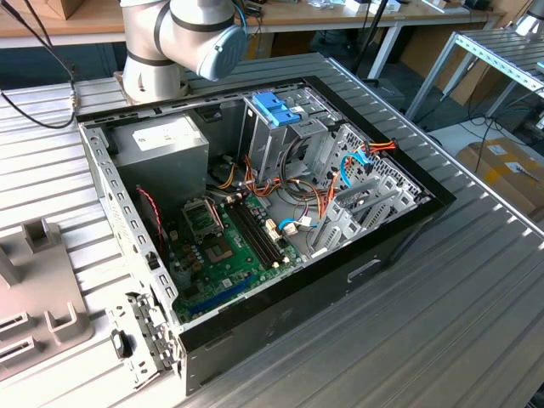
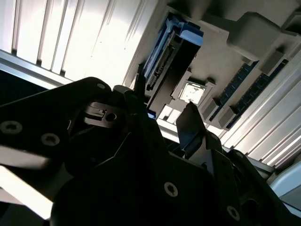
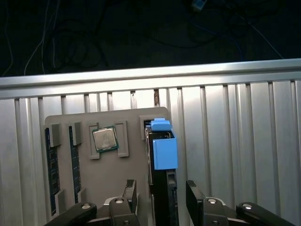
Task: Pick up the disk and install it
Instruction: 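Pick up the disk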
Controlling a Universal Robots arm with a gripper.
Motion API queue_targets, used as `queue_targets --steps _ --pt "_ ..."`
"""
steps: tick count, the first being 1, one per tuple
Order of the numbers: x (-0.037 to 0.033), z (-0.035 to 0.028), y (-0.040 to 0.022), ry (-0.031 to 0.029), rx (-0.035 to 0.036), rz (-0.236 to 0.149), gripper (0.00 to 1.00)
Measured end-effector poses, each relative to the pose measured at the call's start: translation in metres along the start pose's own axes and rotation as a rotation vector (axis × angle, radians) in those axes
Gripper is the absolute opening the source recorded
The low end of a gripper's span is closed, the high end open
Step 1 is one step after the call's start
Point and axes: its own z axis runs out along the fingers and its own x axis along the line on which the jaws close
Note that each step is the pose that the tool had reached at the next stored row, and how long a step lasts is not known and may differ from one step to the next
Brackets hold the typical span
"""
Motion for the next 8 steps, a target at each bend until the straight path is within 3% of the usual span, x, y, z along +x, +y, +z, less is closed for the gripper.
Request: queue_targets --steps 8 --pt "-0.0009 0.0107 0.0003 0.0001 -0.0001 0.000 0.54"
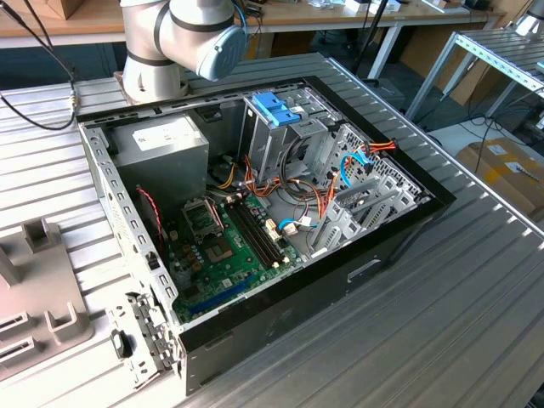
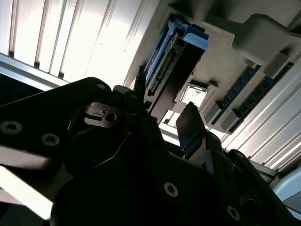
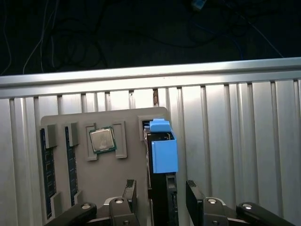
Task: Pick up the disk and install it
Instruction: 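Pick up the disk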
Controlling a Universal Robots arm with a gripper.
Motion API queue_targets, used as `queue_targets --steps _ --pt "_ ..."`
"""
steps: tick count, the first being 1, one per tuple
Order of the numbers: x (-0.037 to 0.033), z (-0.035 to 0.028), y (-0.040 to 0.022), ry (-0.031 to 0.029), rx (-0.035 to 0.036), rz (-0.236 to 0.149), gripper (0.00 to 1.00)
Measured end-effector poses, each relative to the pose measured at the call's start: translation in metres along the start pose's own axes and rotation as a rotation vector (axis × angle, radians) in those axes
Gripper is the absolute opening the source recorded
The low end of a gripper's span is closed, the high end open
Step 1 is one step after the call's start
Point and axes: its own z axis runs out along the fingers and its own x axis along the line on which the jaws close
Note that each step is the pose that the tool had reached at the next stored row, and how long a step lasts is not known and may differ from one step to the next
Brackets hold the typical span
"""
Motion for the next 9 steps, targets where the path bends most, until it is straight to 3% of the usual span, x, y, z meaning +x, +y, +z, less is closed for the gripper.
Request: queue_targets --steps 9 --pt "-0.0007 0.0146 0.0002 0.0005 0.0000 0.000 0.54"
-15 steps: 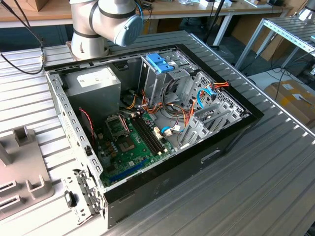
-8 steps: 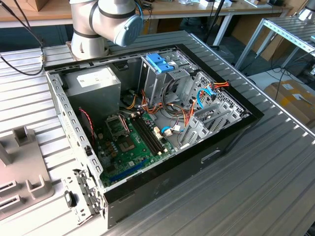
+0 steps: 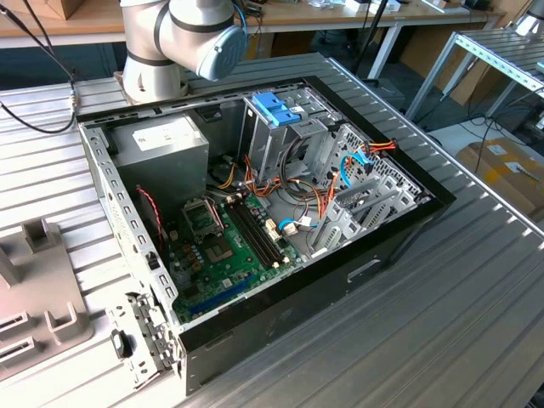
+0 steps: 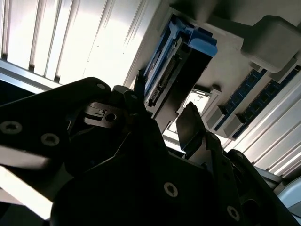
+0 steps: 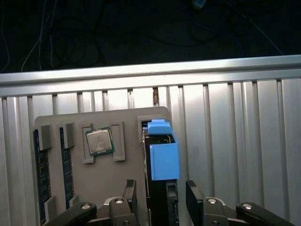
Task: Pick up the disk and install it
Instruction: 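Pick up the disk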
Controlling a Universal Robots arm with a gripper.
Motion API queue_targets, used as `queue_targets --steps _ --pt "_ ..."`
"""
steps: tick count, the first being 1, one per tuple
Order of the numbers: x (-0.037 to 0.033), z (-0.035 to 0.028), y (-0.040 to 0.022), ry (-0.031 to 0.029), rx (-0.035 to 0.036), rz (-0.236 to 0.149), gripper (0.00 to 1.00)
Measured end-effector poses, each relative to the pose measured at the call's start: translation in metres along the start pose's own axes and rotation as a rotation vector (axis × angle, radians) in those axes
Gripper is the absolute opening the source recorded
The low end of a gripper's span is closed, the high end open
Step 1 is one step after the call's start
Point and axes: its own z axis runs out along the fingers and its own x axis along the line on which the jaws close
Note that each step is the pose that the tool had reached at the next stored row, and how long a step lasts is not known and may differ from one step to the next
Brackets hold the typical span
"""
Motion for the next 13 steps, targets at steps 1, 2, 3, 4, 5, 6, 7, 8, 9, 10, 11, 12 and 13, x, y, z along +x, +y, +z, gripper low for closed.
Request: queue_targets --steps 1,2,3,4,5,6,7,8,9,10,11,12,13 --pt "0.0000 0.0005 0.0000 0.0002 0.0000 0.000 0.54" --pt "0.0000 0.0016 0.0000 0.0000 0.0003 0.000 0.54" --pt "0.0000 0.0026 0.0000 0.0001 0.0002 0.000 0.54" --pt "-0.0001 0.0043 0.0000 0.0001 0.0001 0.000 0.54" --pt "-0.0001 0.0056 0.0000 0.0001 0.0002 0.000 0.54" --pt "-0.0002 0.0069 0.0000 0.0001 0.0002 0.000 0.54" --pt "-0.0003 0.0071 0.0000 0.0002 0.0000 0.000 0.54" --pt "-0.0004 0.0071 0.0000 0.0002 0.0000 0.000 0.54" --pt "-0.0008 0.0071 0.0001 0.0002 0.0000 0.000 0.54" --pt "-0.0016 0.0071 0.0001 0.0002 0.0000 0.000 0.54" --pt "-0.0022 0.0072 0.0001 0.0002 0.0002 0.000 0.54" --pt "-0.0023 0.0072 0.0001 0.0002 0.0001 0.000 0.54" --pt "-0.0023 0.0072 0.0001 0.0002 0.0001 0.000 0.54"
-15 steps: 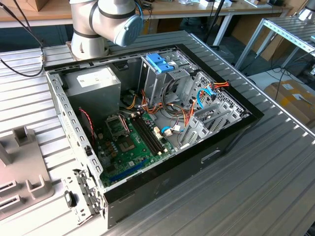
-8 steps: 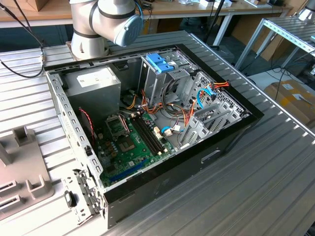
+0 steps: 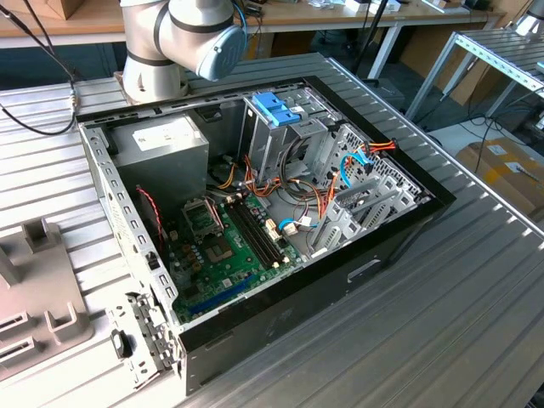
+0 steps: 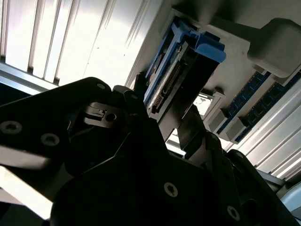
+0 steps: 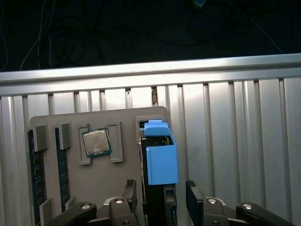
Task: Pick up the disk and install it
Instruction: 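Pick up the disk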
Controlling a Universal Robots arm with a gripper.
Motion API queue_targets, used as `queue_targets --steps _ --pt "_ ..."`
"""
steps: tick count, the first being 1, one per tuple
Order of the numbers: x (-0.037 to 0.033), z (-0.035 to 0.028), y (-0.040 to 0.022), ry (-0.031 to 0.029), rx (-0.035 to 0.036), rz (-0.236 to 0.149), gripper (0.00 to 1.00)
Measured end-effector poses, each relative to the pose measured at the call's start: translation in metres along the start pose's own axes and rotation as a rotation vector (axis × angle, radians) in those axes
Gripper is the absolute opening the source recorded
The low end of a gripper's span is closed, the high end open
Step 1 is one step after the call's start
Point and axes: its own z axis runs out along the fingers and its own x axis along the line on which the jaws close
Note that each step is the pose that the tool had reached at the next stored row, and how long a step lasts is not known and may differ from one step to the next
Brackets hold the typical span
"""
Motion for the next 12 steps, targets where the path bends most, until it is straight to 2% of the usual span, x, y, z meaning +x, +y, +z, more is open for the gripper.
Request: queue_targets --steps 12 --pt "-0.0002 -0.0009 -0.0010 -0.0005 0.0000 -0.006 0.54"
